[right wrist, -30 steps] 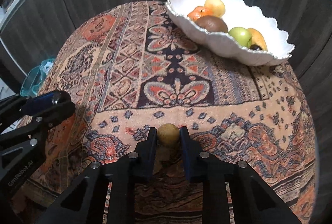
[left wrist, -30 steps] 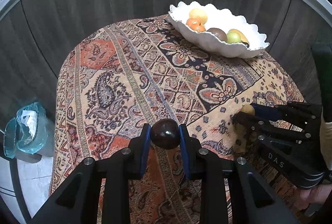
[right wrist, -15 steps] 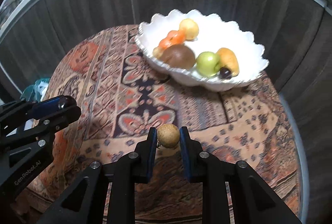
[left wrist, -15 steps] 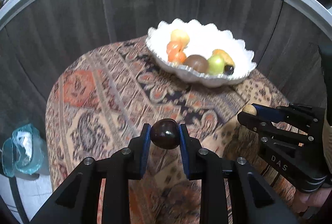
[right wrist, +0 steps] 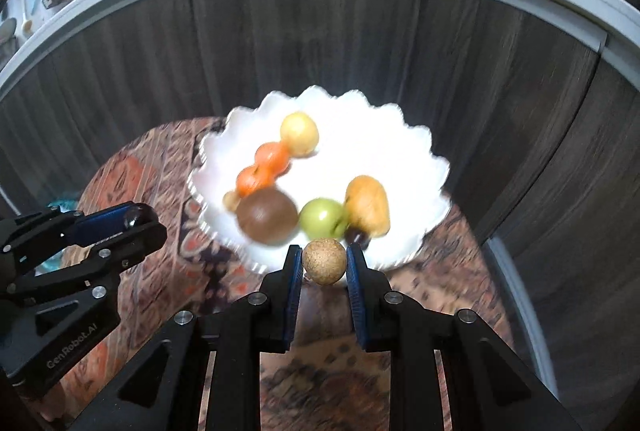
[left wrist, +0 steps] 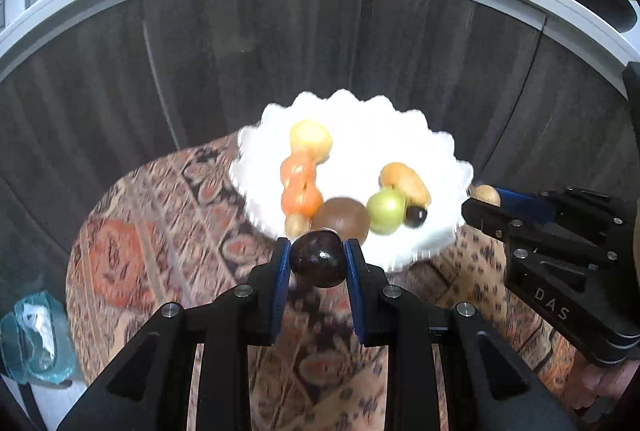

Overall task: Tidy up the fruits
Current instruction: 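Carry the plum and tan fruit over the white bowl and open both tools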

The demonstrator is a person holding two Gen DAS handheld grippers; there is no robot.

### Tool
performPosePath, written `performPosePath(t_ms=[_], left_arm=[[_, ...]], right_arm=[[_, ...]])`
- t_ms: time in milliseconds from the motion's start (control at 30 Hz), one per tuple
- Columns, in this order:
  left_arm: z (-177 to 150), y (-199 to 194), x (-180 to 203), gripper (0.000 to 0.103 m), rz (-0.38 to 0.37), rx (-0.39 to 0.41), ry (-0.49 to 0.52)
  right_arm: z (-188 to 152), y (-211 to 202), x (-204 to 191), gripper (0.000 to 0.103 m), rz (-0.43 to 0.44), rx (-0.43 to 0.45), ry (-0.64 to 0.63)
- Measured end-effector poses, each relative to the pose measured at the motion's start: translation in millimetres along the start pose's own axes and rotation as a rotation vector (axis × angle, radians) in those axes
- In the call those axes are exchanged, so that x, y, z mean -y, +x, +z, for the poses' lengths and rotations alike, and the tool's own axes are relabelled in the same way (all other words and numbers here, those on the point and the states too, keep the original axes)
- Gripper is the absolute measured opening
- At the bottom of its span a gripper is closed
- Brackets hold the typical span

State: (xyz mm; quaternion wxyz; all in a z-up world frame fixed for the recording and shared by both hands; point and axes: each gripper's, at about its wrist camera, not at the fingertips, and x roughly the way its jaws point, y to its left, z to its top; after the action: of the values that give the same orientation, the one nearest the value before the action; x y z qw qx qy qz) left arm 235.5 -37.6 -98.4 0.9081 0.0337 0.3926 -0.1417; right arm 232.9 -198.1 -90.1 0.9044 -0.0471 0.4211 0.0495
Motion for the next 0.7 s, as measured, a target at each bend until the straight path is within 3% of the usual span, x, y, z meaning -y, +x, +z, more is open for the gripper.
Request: performPosePath(t_ms=[433,700], left_arm=[[66.8,64.5,12.0,0.027,-0.059,0.018,0.041],[87.0,103.9,17.7,0.027,-0.082,-0.007,0.050]], right_arm=[[54.9,49.1,45.2,0.024,-0.031,0.006,0.038],[72.8,91.8,64.2,0.024,-0.020,-0.036,0.069]])
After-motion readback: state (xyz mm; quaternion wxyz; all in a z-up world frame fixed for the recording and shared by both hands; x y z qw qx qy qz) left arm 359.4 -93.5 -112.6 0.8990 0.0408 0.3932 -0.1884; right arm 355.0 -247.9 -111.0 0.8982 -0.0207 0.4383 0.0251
